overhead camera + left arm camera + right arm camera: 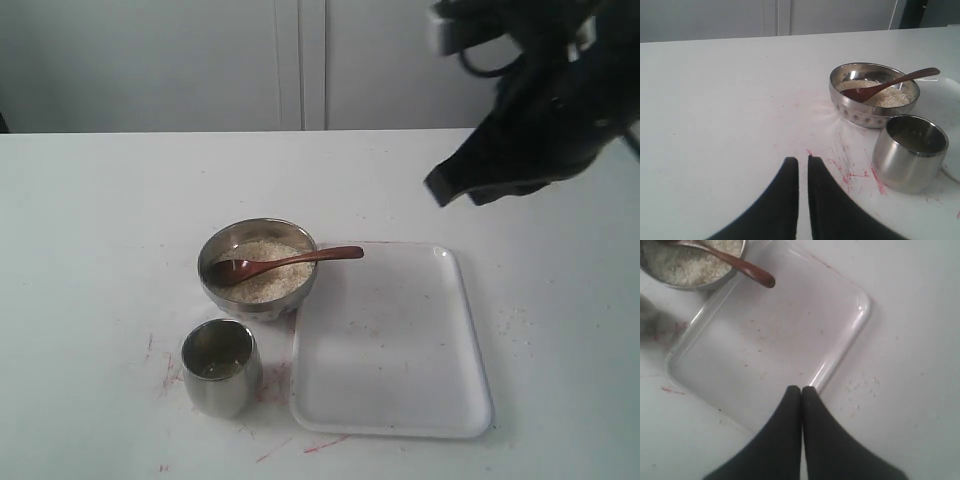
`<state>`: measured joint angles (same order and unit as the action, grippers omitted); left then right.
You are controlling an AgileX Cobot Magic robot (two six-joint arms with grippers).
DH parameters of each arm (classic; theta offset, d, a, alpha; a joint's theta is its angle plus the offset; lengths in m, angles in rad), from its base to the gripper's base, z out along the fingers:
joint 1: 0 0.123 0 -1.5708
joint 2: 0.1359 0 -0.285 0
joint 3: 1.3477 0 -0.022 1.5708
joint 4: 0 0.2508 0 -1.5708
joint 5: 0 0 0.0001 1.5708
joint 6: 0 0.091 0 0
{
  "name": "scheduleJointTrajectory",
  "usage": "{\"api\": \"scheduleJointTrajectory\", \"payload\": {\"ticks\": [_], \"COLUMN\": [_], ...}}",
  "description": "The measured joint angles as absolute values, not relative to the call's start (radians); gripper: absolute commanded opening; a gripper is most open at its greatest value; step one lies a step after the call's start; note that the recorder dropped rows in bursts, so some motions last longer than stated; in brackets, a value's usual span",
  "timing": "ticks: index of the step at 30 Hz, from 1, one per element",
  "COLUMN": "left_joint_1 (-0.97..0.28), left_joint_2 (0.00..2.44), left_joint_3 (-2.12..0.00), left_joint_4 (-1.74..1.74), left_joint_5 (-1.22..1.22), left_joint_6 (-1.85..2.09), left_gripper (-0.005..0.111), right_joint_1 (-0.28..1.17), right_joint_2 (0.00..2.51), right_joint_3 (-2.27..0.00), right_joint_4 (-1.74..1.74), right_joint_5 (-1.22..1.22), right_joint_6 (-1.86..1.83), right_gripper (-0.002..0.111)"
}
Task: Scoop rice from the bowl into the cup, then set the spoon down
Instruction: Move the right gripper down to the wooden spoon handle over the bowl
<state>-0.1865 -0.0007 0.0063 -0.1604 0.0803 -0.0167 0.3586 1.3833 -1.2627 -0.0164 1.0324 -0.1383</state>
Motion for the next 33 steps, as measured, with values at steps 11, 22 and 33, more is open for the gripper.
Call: {"api": "scheduleJointTrajectory", "payload": {"ticks": [11,22,33], "left_joint_1": [-0.186,-0.186,-0.186], "left_joint_2": [-0.001,-0.001,-0.001], "left_joint_3": [0.006,0.006,0.006], "left_joint_4": [-0.16,-0.16,-0.16], "left_joint_5": [0.08,0.08,0.08], "left_joint_6": [-0.017,-0.017,-0.017], "left_gripper": [0.014,0.014,0.014], "right_joint_1": [0.469,0.469,0.401], "right_joint_2": [1.644,1.653,1.831], "right_joint_3": [-1.316,-1.32,-1.567], "right_joint_4": [-0.06,-0.083,-0.08], "right_joint_5": [1.027,0.814,1.097], "right_joint_6": [-0.281,-0.288,-0.386], "right_gripper": [0.0,0.0,0.0]}}
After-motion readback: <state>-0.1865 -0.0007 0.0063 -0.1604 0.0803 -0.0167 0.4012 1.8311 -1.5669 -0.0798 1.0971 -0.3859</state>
